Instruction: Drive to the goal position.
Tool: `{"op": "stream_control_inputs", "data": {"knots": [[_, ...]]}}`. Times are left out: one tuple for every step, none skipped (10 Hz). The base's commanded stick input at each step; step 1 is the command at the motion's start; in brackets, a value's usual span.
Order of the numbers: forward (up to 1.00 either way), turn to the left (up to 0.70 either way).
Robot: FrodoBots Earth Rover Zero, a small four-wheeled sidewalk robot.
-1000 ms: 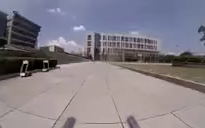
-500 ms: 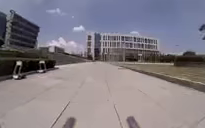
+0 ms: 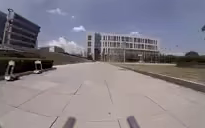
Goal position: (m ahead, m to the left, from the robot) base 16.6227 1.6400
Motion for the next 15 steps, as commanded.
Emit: {"op": "stream_control_inputs", "data": {"knots": [[0.7, 0.0], [0.7, 0.0], [0.7, 0.0], [0.7, 0.0], [0.7, 0.0], [0.7, 0.0], [0.7, 0.0], [0.7, 0.0], [0.7, 0.0], [0.7, 0.0], [0.7, 0.0], [0.7, 0.0], [0.7, 0.0], [0.7, 0.0], [0.7, 0.0]]}}
